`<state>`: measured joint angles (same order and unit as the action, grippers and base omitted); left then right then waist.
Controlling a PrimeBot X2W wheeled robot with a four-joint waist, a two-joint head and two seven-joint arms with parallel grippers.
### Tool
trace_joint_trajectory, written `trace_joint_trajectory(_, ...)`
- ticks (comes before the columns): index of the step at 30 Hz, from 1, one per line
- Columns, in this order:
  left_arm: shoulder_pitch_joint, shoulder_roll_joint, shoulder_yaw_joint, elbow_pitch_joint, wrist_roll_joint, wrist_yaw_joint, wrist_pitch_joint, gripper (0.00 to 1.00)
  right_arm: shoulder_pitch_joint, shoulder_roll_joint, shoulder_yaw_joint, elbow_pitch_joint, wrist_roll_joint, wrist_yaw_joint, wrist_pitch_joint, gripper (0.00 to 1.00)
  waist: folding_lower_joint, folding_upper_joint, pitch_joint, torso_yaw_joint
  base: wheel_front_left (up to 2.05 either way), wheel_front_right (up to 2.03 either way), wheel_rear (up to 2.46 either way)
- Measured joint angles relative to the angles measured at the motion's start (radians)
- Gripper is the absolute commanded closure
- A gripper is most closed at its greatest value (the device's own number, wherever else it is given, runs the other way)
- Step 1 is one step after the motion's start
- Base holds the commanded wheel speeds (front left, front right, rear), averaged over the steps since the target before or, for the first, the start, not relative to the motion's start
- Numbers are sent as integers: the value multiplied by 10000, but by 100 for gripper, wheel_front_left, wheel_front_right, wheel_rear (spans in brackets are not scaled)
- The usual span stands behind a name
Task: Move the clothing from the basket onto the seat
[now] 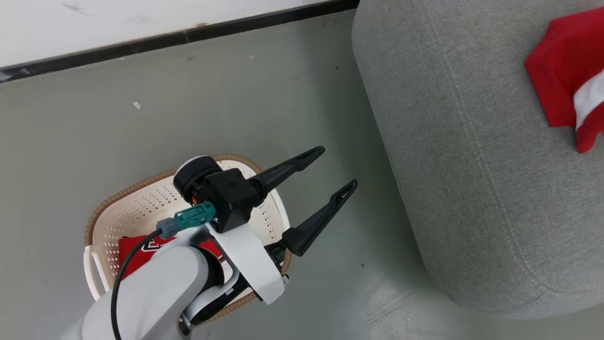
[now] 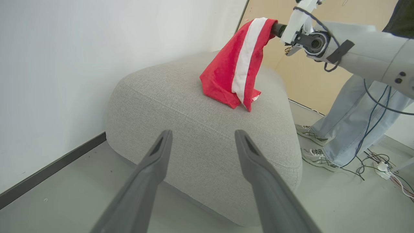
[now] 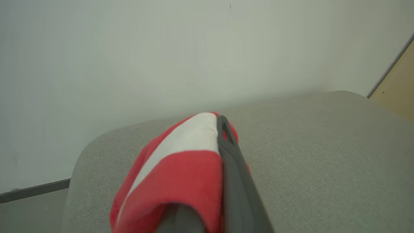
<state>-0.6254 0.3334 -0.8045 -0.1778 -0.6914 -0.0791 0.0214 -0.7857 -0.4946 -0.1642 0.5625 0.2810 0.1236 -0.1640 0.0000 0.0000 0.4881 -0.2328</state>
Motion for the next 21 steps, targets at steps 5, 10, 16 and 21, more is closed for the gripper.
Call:
trace_joint_trajectory(5,-253,42,-36,-98,73,-44,-2,0,35,4,127,387,-13,0,17,100,0,0,259,135,0,0,0)
trace_joint_trajectory(10,-417,63,-94,-90,77,-130,-25,0,258,69,184,771,-17,0,96,62,0,0,393,236,0,0,0)
trace_joint_trajectory(16,-430,148,-94,29,77,-217,-102,0,674,470,504,1108,-182,0,50,0,0,0,335,203,0,0,0)
trace_joint_trajectory(21,-430,180,-104,155,77,-240,-230,0,963,441,477,1369,-190,0,-48,0,0,0,212,148,0,0,0)
